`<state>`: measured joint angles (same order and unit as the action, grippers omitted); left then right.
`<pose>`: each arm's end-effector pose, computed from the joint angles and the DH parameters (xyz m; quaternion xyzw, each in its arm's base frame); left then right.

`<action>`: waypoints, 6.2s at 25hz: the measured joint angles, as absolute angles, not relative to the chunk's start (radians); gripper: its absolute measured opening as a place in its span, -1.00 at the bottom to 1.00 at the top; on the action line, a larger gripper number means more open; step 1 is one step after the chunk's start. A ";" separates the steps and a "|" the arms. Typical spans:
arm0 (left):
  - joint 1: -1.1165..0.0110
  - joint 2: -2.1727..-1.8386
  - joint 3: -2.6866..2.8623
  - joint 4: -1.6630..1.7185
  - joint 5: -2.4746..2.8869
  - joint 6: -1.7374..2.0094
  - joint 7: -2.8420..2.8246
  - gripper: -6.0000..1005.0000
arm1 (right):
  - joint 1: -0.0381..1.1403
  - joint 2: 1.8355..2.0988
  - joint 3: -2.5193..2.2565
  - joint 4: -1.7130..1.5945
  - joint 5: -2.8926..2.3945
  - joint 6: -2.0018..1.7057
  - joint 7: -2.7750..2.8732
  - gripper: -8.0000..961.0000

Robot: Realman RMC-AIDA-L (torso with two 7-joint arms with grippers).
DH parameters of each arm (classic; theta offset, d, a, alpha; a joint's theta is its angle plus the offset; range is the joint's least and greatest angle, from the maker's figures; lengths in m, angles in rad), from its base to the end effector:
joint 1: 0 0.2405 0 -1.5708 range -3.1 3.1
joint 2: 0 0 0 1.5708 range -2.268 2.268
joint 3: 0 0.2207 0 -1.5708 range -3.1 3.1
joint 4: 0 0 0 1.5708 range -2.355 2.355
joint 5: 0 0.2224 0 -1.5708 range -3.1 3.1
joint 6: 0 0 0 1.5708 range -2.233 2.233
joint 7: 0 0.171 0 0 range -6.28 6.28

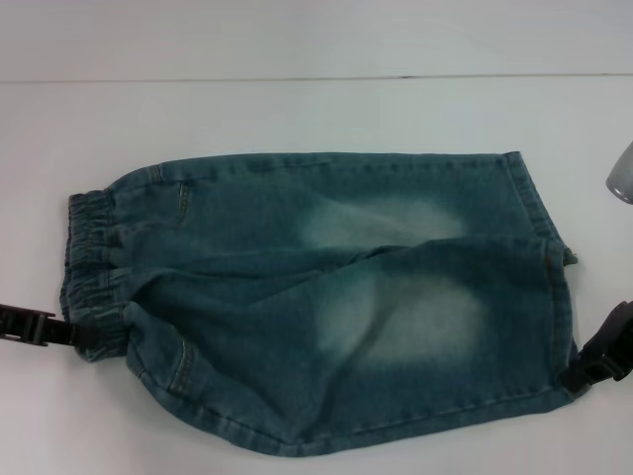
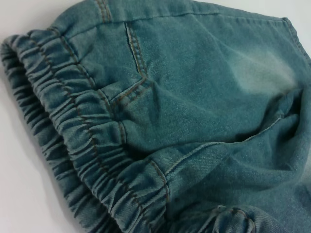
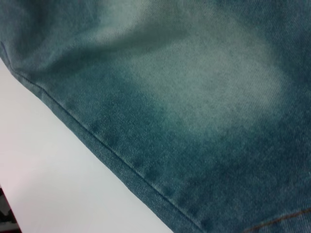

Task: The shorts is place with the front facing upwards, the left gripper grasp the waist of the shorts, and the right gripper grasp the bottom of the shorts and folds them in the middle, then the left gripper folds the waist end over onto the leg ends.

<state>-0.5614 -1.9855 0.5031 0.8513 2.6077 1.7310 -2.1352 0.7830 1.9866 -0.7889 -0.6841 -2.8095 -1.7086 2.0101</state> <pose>-0.3032 0.3087 0.0587 -0.8309 -0.5484 -0.0200 0.0924 0.2695 0.3247 0.0134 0.9039 -0.3844 0.1876 0.0102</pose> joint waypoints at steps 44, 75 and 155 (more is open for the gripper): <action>-0.599 -2.085 0.339 0.776 2.375 1.195 -2.144 -0.92 | 0.644 2.064 -0.587 -0.522 -1.925 -0.988 1.681 -0.91; -0.562 -1.966 0.460 0.813 2.385 1.394 -2.189 -0.83 | 0.642 1.927 -0.723 -0.622 -2.089 -1.110 1.949 -0.79; -0.573 -1.940 0.546 0.669 2.486 1.339 -2.240 0.52 | 0.487 2.029 -0.697 -0.701 -1.996 -1.689 1.601 0.75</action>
